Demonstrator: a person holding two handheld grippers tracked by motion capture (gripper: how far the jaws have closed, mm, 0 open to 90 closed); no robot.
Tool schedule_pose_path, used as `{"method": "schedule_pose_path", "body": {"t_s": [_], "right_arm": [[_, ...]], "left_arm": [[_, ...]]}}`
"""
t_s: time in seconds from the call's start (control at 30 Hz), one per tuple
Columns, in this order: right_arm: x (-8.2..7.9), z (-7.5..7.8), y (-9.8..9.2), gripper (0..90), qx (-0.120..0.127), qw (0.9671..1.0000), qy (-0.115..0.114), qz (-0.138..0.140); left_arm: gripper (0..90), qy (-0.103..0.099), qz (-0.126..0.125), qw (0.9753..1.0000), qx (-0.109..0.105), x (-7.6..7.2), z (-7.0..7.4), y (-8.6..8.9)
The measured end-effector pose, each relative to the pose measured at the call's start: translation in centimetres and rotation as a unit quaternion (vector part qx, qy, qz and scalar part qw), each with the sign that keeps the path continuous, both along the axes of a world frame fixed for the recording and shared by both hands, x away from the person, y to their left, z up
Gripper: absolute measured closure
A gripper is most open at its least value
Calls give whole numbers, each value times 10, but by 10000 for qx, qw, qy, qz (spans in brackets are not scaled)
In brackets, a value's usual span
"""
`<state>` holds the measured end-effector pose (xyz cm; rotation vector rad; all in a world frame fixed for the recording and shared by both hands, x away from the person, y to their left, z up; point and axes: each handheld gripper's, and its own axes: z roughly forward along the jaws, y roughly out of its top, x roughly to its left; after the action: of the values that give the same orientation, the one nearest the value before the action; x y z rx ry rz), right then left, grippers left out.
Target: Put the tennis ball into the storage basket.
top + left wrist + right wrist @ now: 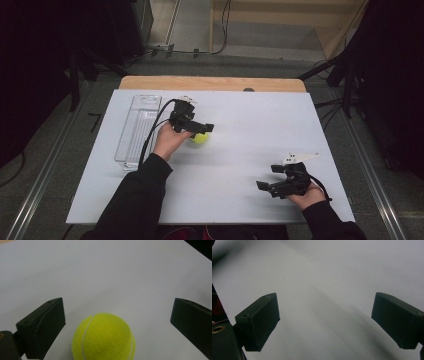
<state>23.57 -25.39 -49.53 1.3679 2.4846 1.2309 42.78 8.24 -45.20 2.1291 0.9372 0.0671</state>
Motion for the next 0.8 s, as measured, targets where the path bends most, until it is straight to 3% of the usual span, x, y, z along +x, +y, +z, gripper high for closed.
{"method": "schedule_pose_path", "body": {"t_s": [0.37,0.8], "right_arm": [[0,0,0,62,18,10000,14,-5],[0,-1,0,62,22,10000,20,2]], "left_arm": [[0,8,24,10000,77,0,-15,1],[0,198,0,9995,260,-1,-32,0]]}}
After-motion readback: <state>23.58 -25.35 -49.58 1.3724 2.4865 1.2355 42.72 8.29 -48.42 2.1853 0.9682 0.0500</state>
